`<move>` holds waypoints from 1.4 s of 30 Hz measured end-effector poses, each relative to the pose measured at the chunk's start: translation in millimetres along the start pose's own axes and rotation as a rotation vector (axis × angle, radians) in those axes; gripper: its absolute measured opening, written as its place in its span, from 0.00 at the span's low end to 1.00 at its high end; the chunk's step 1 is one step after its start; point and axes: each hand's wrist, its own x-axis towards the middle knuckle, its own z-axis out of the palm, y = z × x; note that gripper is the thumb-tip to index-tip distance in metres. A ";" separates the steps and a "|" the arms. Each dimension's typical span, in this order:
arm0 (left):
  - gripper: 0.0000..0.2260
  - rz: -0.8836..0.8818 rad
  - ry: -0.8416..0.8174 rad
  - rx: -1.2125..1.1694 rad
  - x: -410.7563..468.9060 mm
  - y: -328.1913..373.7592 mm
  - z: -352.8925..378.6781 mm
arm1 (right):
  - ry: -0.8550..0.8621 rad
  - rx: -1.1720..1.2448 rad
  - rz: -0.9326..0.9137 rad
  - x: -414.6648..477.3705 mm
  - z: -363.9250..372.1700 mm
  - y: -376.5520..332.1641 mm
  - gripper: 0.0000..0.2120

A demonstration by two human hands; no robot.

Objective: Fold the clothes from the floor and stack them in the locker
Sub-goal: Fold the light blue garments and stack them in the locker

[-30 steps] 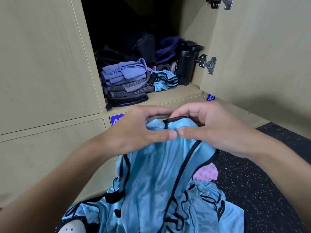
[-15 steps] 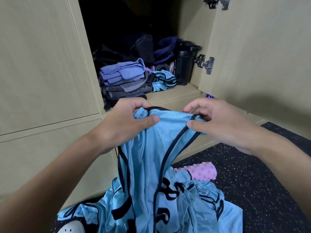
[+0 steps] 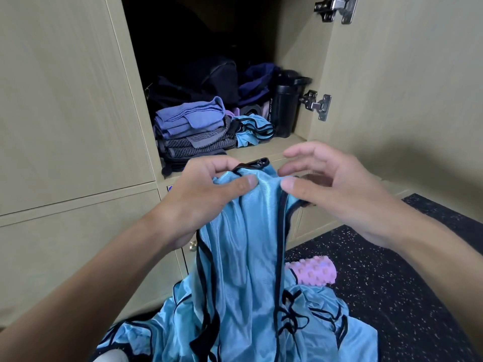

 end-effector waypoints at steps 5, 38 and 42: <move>0.06 0.000 0.048 -0.023 0.1 0.1 -0.1 | 0.024 0.000 0.058 1.9 4.9 5.0 0.06; 0.17 0.150 0.245 0.097 6.1 -0.9 -3.9 | 0.222 0.084 -0.044 4.4 11.3 5.0 0.04; 0.10 0.132 0.301 0.096 6.9 -1.8 -3.0 | 0.252 0.077 -0.020 4.5 12.2 3.2 0.06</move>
